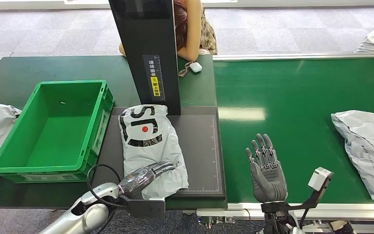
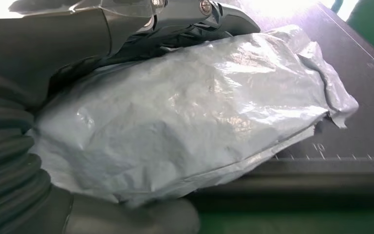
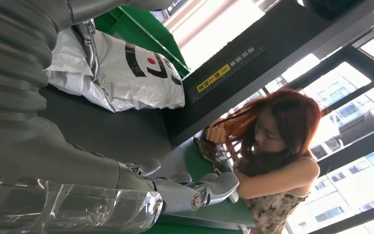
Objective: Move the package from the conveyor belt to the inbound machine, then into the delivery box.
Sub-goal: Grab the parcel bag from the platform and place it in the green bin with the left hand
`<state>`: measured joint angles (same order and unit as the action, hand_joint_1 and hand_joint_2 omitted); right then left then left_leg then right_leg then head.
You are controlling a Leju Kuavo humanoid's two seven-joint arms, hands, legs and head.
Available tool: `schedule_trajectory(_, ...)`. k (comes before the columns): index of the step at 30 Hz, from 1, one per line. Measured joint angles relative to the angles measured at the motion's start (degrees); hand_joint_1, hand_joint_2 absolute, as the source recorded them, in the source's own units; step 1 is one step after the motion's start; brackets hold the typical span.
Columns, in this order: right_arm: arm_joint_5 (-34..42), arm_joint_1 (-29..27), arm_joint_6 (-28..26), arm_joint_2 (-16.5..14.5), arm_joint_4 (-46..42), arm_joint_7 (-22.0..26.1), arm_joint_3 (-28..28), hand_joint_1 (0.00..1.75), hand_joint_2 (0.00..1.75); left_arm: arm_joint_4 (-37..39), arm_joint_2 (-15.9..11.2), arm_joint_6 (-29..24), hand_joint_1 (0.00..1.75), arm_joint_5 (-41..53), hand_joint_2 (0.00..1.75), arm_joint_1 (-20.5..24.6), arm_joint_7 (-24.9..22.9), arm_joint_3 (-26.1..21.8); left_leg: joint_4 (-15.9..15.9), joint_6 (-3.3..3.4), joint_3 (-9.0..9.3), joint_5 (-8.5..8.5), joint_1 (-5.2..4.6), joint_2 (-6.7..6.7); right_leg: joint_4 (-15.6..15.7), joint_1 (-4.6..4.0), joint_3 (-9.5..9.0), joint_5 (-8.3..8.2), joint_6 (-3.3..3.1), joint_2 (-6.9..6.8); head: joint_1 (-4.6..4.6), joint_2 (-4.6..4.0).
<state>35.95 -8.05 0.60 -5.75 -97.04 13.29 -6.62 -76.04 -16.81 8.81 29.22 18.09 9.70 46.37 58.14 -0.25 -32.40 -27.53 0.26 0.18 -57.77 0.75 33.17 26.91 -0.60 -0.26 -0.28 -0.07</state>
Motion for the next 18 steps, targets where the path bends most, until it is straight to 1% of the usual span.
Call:
schedule_trajectory(13, -0.1, -0.3, 0.0, 0.0, -0.1, 0.7, 0.0, 0.0, 1.75, 0.0, 0.3, -2.9, 1.75, 0.1, 1.75, -0.4, 0.1, -3.0, 0.0, -0.02, 0.0, 0.01, 0.0, -0.01, 0.0, 0.0, 0.01, -0.01, -0.01, 0.0, 0.01, 0.0)
schedule_trajectory(16, -0.2, -0.5, -0.1, 0.0, -0.2, 0.7, 0.0, 0.0, 1.75, -0.4, 0.4, -5.5, 1.75, 0.6, 1.75, -1.0, 0.5, -4.1, 0.0, -0.03, 0.0, 0.02, 0.0, 0.0, 0.0, 0.0, 0.03, -0.01, -0.02, 0.01, 0.01, 0.0)
schedule_trajectory(18, -0.4, -1.0, -0.2, 0.0, -0.6, 0.9, 0.1, 0.0, 1.75, -1.6, 0.4, -9.1, 1.75, 0.7, 1.75, -1.8, 1.1, -5.7, 0.0, -0.05, -0.04, 0.04, 0.0, 0.0, 0.0, 0.0, 0.08, -0.01, -0.02, 0.01, 0.01, 0.0)
